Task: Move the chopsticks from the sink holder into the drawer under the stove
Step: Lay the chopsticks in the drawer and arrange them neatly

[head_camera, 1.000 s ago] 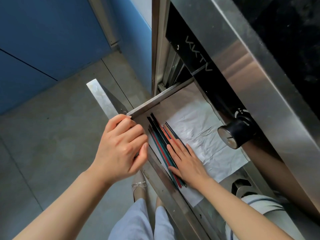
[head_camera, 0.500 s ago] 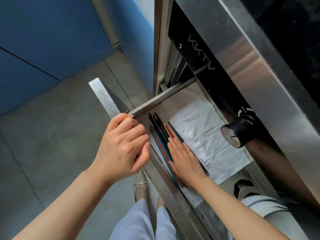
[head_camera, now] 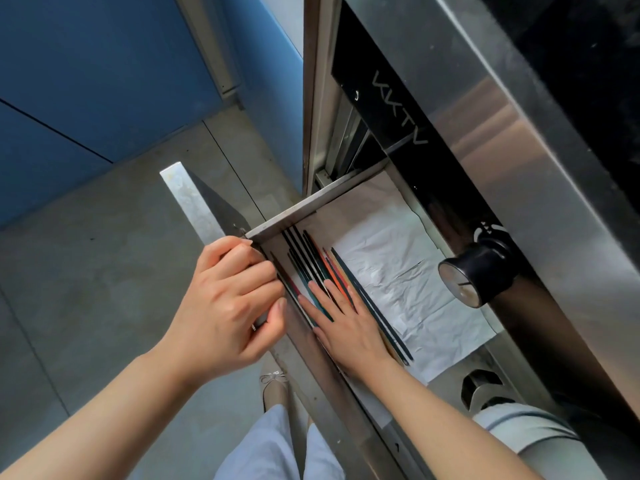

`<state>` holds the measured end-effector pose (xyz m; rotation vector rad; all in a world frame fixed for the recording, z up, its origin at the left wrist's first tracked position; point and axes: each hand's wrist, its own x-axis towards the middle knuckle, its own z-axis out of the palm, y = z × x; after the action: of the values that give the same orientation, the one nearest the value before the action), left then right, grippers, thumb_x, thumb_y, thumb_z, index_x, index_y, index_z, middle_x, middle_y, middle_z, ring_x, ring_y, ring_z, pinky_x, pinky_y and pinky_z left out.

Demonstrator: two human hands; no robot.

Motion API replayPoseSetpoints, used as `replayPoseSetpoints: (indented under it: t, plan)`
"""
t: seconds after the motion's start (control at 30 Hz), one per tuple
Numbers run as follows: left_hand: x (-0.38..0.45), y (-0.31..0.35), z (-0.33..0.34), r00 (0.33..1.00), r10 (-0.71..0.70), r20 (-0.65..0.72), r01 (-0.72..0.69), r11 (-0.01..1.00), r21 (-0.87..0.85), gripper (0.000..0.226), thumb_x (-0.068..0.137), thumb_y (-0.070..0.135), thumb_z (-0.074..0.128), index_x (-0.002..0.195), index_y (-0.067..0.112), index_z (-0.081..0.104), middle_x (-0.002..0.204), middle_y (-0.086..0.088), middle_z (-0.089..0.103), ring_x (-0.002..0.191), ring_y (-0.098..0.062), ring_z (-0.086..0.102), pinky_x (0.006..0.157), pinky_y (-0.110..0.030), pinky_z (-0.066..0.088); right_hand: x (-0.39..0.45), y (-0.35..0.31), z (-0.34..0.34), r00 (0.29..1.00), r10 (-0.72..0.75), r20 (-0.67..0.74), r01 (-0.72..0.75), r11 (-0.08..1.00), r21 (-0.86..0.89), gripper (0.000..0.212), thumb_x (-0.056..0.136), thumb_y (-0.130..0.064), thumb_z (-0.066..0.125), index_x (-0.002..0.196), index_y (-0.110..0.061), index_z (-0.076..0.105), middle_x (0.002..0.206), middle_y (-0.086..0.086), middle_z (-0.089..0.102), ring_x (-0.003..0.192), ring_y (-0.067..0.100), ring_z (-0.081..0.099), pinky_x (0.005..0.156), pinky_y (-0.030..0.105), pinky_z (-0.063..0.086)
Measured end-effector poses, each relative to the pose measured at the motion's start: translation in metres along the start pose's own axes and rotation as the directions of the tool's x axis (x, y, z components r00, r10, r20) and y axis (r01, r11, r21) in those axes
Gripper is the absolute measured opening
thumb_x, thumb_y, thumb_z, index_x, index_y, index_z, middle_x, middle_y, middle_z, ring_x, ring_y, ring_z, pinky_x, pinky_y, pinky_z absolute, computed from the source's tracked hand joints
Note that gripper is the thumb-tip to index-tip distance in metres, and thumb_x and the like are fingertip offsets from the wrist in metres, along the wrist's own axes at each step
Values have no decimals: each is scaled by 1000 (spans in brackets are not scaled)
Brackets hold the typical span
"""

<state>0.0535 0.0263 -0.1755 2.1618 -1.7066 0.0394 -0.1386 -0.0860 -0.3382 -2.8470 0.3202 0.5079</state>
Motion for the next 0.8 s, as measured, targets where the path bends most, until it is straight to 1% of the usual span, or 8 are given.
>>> replayPoseSetpoints:
  t: [0.13, 0.27, 0.4, 0.53, 0.7, 0.8]
  plan:
    - [-1, 0, 0, 1000, -5, -5, 5, 1000, -3, 40, 92, 20, 40, 57, 12, 58, 62, -2, 52, 71, -26, 52, 98, -30, 32, 19, -6, -7, 1000, 17, -8, -17, 1000, 1, 62, 94, -43, 40, 150, -25, 21, 158, 1, 21, 145, 27, 21, 114, 55, 20]
    - [-3, 0, -1, 1000, -1, -7, 1, 1000, -12, 41, 93, 20, 40, 57, 12, 58, 62, -3, 52, 70, -26, 52, 96, -32, 33, 33, -12, -14, 999, 26, -19, -26, 1000, -1, 61, 95, -41, 38, 150, -18, 23, 158, 2, 23, 145, 25, 19, 117, 51, 17]
    - [-4, 0, -1, 1000, 12, -15, -12, 1000, -12, 40, 93, 20, 39, 58, 12, 57, 63, -2, 51, 72, -24, 49, 95, -33, 35, 21, -12, -14, 998, 31, -53, -30, 999, 22, 60, 95, -35, 31, 150, -11, 22, 157, 7, 24, 145, 23, 19, 117, 47, 18]
    - [-5, -1, 0, 999, 3, -37, -3, 1000, -19, 42, 93, 20, 38, 57, 12, 57, 62, -2, 50, 72, -23, 48, 97, -32, 34, -1, -4, -6, 1000, 2, 8, -2, 1000, -16, 59, 96, -36, 26, 149, -12, 24, 158, 5, 23, 146, 24, 16, 115, 48, 23]
    - [-6, -2, 2, 998, -9, -63, 7, 1000, -29, 42, 92, 20, 38, 55, 11, 56, 61, -3, 51, 70, -24, 48, 96, -31, 34, 15, -5, -12, 1000, -1, 8, 1, 998, -60, 62, 95, -41, 36, 150, -15, 23, 158, 1, 21, 145, 29, 17, 116, 48, 20]
    - [-8, -2, 2, 998, -8, -60, 7, 1000, -30, 42, 92, 19, 39, 55, 11, 57, 61, -3, 51, 70, -24, 48, 96, -31, 34, 28, -10, -18, 1000, 31, 1, -30, 998, -60, 62, 94, -42, 41, 149, -18, 27, 157, 0, 25, 144, 30, 20, 115, 49, 24]
